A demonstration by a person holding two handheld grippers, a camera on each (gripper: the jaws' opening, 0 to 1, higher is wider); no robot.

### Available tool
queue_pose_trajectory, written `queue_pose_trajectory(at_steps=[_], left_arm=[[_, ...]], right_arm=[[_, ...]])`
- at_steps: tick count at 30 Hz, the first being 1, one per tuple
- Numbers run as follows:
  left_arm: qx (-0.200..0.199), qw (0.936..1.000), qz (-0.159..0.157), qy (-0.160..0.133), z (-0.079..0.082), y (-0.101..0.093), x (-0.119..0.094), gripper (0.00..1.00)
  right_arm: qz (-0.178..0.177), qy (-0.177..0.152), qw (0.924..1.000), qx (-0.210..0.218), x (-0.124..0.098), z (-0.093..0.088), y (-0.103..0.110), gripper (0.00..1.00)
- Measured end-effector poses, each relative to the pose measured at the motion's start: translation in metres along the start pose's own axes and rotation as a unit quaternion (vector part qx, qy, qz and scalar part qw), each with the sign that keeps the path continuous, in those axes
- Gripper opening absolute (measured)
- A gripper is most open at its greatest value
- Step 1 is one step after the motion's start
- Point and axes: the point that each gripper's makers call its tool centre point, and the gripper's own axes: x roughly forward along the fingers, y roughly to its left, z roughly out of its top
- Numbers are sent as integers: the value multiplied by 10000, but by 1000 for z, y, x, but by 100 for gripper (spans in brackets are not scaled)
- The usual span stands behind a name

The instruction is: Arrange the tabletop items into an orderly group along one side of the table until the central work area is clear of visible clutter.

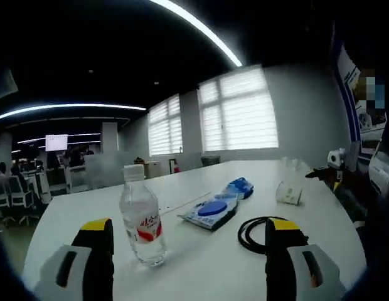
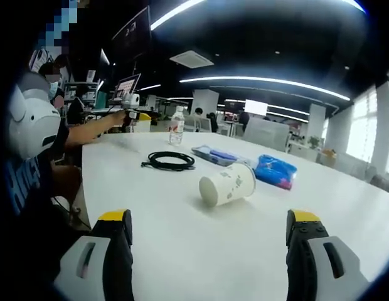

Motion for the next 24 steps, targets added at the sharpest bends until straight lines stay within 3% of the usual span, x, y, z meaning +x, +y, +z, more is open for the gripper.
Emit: queue_pose_trajectory(at_steps=[3, 11, 16, 24], left_arm=[[332, 9994, 82, -106, 14, -19, -6, 100], [540, 9971, 276, -458, 41, -59, -28, 100], [446, 9985, 231, -215, 33, -79, -39, 100], [368, 9989, 257, -110, 25, -86, -53, 100]], right_arm=[[18, -2, 10000, -27, 1, 1, -1, 100], [87, -37, 9999, -65, 4, 2, -1, 100], [123, -21, 9999, -98, 5, 3, -3, 100], [111, -45, 9998, -142, 5, 9, -4, 100]])
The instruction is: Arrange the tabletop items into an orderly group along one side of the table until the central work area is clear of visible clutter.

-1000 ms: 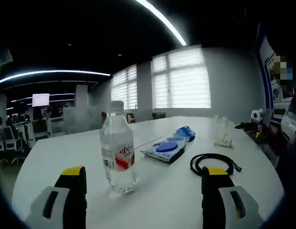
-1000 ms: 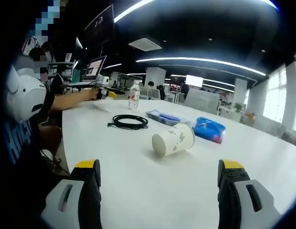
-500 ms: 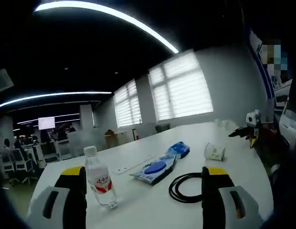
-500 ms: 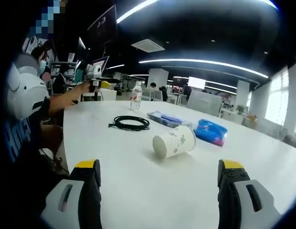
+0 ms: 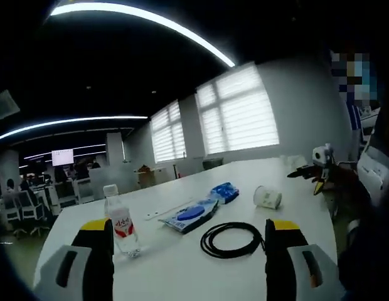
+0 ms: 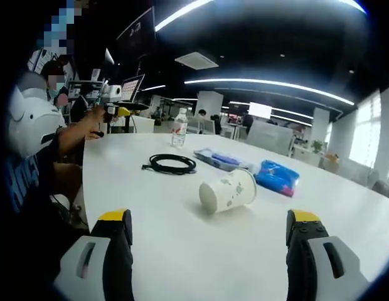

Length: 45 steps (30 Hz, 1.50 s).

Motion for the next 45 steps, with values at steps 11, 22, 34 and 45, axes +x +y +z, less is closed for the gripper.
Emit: queue_pose_trajectory(at_steps=[11, 22, 34, 45], left_arm=[[-216, 9996, 1, 173, -23, -17, -14, 100], [-248, 9990, -142, 342, -33, -45, -22, 100], [-334, 9971, -426, 536, -50, -74, -23, 100], [-352, 9969, -448, 544, -50, -78, -22, 100]], right_arm=[[54, 107, 9999, 7, 1, -1, 4, 100], [250, 224, 9994, -128, 8, 6, 2, 100], [338, 318, 9985, -291, 8, 11, -10, 100], [258, 330, 9986, -319, 8, 11, -14, 100]])
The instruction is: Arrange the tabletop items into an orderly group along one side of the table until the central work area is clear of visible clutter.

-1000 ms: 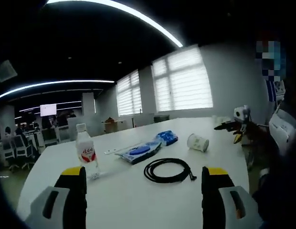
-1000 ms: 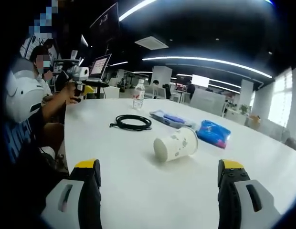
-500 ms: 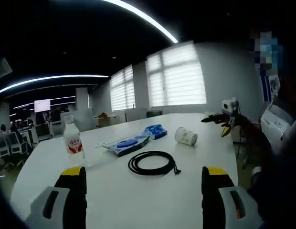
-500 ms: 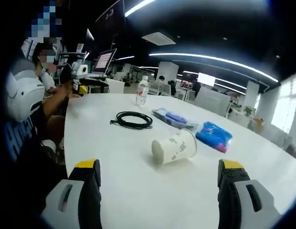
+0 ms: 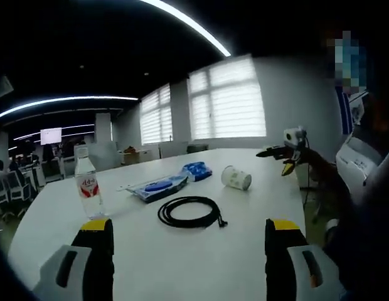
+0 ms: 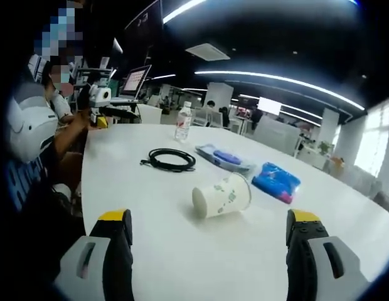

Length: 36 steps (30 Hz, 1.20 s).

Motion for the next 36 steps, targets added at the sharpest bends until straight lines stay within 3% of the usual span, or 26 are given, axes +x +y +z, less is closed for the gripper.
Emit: queue_pose_trajectory(at_steps=[23, 36], left_arm=[[43, 10000, -71, -6, 2, -3, 1, 100], [41, 9998, -149, 140, -5, -2, 6, 100]], right_arm=[[80, 83, 9999, -98, 4, 7, -2, 100], [169, 152, 9996, -182, 7, 11, -7, 100]])
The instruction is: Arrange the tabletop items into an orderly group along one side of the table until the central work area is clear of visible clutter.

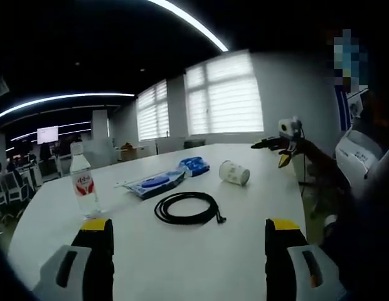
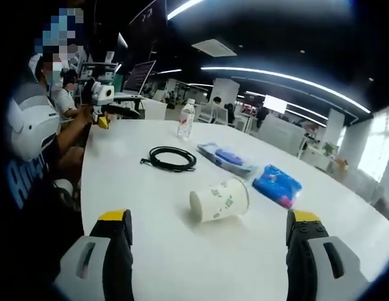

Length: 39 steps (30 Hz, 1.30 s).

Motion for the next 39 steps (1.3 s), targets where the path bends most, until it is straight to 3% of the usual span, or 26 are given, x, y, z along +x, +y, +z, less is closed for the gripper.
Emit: queue_pose_trajectory(at_steps=[9, 21, 39], left_arm=[[-6, 10000, -67, -40, -1, -6, 3, 100], [3, 9998, -163, -60, -3, -15, 5, 100], [8, 9998, -205, -54, -4, -21, 1, 100]], right_arm=[[74, 72, 9999, -80, 3, 4, -8, 96], [362, 221, 9989, -206, 17, 6, -12, 80], [597, 309, 9975, -239, 41, 12, -33, 71]])
